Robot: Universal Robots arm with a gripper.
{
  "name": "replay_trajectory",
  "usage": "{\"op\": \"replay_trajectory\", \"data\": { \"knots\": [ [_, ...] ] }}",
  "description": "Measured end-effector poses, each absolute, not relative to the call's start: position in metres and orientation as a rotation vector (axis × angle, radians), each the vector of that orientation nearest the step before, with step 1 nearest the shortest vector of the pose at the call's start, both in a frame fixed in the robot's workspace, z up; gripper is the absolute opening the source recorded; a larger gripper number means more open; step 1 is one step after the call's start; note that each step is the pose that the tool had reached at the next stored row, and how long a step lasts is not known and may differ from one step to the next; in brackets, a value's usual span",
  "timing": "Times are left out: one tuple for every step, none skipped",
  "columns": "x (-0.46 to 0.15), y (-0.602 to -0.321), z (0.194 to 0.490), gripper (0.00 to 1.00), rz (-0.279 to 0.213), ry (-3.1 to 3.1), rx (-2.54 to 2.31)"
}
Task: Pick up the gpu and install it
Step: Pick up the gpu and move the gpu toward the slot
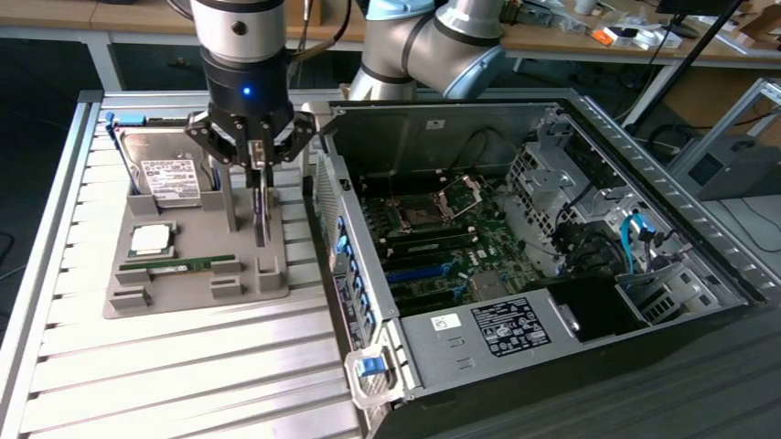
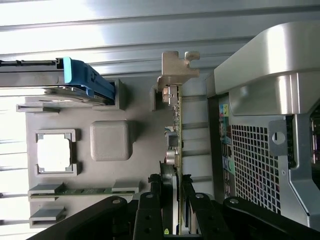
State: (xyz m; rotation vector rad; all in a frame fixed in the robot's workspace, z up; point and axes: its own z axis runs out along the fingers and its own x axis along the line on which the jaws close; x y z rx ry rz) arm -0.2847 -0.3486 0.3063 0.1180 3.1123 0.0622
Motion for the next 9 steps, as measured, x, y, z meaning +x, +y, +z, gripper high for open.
{"op": "replay_trajectory", "data": {
  "knots": [
    [-0.2848,-0.3486,0.3072,0.27,0.062,3.112,0.118],
    [-0.2848,-0.3486,0.3075,0.27,0.062,3.112,0.118],
    [-0.2848,-0.3486,0.3079,0.27,0.062,3.112,0.118],
    [-0.2848,-0.3486,0.3084,0.27,0.062,3.112,0.118],
    [-0.2848,-0.3486,0.3086,0.27,0.062,3.112,0.118],
    [-0.2848,-0.3486,0.3089,0.27,0.062,3.112,0.118],
    [-0.2848,-0.3486,0.3093,0.27,0.062,3.112,0.118],
    [-0.2848,-0.3486,0.3095,0.27,0.062,3.112,0.118],
    [-0.2848,-0.3486,0.3099,0.27,0.062,3.112,0.118]
  ]
}}
